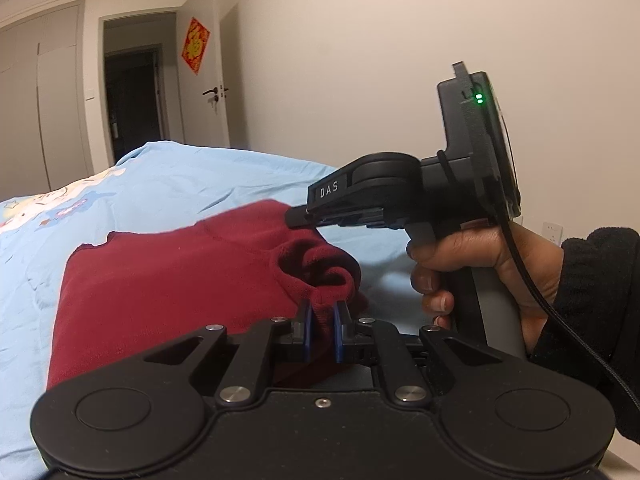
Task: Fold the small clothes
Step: 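Open the right gripper and then the left gripper to release the sweater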
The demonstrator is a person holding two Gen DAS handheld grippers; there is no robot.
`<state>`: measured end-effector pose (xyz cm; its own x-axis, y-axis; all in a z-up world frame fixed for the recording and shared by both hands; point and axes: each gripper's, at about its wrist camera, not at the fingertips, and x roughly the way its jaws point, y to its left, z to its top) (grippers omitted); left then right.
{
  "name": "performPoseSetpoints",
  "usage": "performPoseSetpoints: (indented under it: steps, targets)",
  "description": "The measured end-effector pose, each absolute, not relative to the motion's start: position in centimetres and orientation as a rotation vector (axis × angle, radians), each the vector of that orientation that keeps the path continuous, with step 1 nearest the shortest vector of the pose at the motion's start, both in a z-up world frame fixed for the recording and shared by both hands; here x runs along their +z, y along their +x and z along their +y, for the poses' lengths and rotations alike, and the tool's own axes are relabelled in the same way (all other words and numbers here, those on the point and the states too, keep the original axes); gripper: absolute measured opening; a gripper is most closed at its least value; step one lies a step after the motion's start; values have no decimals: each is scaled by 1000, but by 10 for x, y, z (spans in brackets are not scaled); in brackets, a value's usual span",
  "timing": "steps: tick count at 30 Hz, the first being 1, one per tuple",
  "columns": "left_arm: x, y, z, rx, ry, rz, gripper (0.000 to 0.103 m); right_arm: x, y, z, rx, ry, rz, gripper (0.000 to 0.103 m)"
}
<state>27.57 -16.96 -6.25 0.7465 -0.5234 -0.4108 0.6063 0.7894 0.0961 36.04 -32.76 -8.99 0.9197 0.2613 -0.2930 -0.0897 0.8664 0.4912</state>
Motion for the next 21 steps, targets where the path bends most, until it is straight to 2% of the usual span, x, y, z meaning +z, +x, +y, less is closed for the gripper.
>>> performPoseSetpoints:
  steps: [7,11,13,15,17,19,21]
  targets:
    - [-63,281,-160,-634,191,413,12,-97,361,-323,168,463,393,6]
    - [-59,281,-152,-645,161,411,23,-97,357,-323,158,459,396,12]
    - [-56,278,-152,-647,150,405,32,-96,354,-326,150,468,395,21]
    - [-53,276,-149,-644,138,397,48,-96,350,-329,141,473,390,30]
    - [-50,276,-144,-637,117,396,56,-96,344,-332,141,480,386,49]
    - [-46,276,-136,-620,91,396,62,-96,337,-335,146,479,385,57]
    - [-42,276,-128,-586,69,386,77,-94,329,-335,144,465,381,67]
